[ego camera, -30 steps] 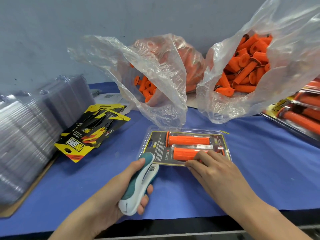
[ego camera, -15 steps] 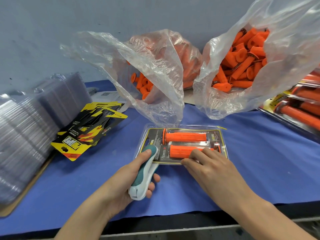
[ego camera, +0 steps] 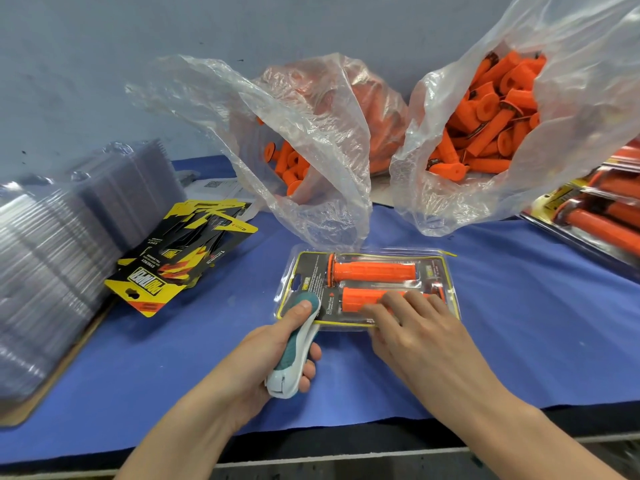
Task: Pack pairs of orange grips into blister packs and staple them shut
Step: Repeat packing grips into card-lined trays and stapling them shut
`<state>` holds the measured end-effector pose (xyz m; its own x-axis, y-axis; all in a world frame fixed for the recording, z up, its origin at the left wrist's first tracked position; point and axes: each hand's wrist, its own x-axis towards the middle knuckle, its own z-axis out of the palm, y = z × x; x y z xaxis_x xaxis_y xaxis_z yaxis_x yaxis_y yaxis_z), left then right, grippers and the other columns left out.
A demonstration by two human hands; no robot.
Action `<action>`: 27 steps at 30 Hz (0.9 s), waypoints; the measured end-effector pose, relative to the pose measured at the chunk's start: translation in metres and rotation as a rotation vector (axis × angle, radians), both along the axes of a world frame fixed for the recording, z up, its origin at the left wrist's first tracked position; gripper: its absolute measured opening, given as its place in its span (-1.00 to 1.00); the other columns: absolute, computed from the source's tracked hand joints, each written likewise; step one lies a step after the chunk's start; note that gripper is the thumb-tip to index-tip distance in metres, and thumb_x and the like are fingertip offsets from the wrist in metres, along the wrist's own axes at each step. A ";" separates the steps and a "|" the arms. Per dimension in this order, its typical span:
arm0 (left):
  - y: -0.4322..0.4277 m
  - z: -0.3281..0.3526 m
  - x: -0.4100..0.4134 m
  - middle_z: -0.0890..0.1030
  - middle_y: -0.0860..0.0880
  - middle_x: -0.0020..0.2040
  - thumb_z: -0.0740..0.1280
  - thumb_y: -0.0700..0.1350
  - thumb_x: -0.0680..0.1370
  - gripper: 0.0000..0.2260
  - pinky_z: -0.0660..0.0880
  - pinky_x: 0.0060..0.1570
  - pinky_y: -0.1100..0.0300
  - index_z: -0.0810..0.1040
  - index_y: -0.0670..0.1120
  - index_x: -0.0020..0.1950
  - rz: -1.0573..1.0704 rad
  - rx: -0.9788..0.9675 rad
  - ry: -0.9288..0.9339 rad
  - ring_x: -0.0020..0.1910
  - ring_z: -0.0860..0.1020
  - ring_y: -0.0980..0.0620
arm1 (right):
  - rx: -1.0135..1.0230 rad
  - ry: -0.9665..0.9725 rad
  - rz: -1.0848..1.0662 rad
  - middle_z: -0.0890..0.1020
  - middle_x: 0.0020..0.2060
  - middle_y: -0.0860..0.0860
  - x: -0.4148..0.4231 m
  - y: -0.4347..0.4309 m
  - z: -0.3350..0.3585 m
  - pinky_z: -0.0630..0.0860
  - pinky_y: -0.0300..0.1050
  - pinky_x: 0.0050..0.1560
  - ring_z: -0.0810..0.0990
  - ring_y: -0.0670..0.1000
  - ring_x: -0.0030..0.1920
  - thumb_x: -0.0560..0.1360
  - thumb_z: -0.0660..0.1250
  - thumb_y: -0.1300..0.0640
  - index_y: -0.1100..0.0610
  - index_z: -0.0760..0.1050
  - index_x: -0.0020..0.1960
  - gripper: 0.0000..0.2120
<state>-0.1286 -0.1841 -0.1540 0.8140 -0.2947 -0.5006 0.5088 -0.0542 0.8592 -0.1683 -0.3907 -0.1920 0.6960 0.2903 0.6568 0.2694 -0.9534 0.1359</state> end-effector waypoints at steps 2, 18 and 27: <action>-0.001 0.001 -0.001 0.57 -0.17 -0.27 0.41 0.23 0.37 -0.51 0.48 -0.49 0.19 0.60 -0.19 -0.04 0.001 -0.007 -0.016 -0.45 0.50 -0.03 | 0.020 0.003 -0.006 0.60 0.04 0.04 0.005 0.014 0.002 0.47 0.04 -0.06 0.58 0.13 -0.02 0.38 0.43 0.15 0.08 0.55 0.22 -0.59; -0.005 0.002 -0.005 0.50 -0.14 -0.36 0.33 0.12 0.56 -0.63 0.43 -0.58 0.22 0.54 -0.22 -0.10 0.051 -0.056 -0.008 -0.52 0.46 -0.02 | -0.088 0.081 0.148 0.56 -0.12 -0.04 0.039 0.050 0.004 0.47 -0.02 0.00 0.55 0.05 -0.11 0.48 0.36 0.17 0.06 0.54 0.11 -0.78; 0.010 0.012 -0.003 0.53 -0.17 -0.26 0.35 0.25 0.50 -0.59 0.46 -0.50 0.20 0.60 -0.11 -0.01 -0.136 -0.120 0.087 -0.44 0.47 -0.05 | -0.091 0.044 0.056 0.59 0.14 0.03 0.039 0.044 -0.002 0.43 0.02 0.10 0.57 0.10 0.11 0.48 0.31 0.17 0.21 0.39 0.43 -0.49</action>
<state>-0.1318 -0.1740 -0.1422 0.7176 -0.4611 -0.5220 0.5763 -0.0278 0.8168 -0.1293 -0.3463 -0.1937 0.7048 0.3866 0.5948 0.3295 -0.9209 0.2081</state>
